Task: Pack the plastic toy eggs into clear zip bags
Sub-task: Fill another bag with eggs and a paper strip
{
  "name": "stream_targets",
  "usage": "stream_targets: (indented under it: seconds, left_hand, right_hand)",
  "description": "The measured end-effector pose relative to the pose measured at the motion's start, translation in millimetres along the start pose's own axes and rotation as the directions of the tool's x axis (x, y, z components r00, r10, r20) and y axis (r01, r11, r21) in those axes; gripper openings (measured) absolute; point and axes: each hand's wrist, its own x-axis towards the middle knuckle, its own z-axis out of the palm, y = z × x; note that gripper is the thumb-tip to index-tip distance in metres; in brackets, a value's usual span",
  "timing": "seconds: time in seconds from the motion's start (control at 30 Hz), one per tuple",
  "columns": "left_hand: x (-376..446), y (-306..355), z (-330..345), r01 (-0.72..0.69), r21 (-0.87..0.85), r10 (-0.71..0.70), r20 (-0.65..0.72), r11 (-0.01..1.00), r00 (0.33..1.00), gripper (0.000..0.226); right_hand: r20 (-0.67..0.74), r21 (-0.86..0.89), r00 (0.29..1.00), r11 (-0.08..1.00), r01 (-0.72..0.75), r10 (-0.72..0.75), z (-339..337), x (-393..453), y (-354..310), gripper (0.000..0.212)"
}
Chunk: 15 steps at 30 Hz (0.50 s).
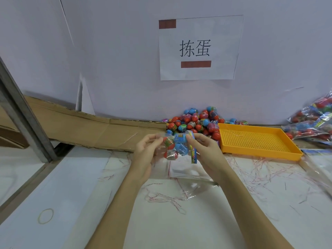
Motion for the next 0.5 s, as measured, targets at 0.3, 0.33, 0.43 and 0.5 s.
stream_targets:
  seconds: [0.3,0.33,0.43,0.5]
  left_hand:
    - [-3.1,-2.9,1.5,-0.051,0.132,0.053,-0.018,0.99,0.998,0.017]
    - [-3.1,-2.9,0.9,-0.064,0.149,0.068,-0.016,0.987,0.998,0.017]
    - [-2.5,-2.3,-1.1,-0.102,0.201,0.11,-0.027,0.974,0.994,0.017]
    - [-2.1,-2.1,-1.4,-0.127,0.215,0.143,-0.057,0.968,0.988,0.017]
  right_hand:
    - [-0.075,-0.001,0.997,1.0,-0.012,0.012,3.6,-1.2,3.3,0.027]
    - [-0.09,-0.007,0.996,1.0,-0.01,0.009,3.8,-1.3,2.7,0.025]
    - [-0.14,0.007,0.99,1.0,0.005,-0.004,2.3,0.4,0.6,0.019]
    - [-0.215,-0.012,0.976,0.999,0.042,-0.044,3.1,1.6,1.1,0.016]
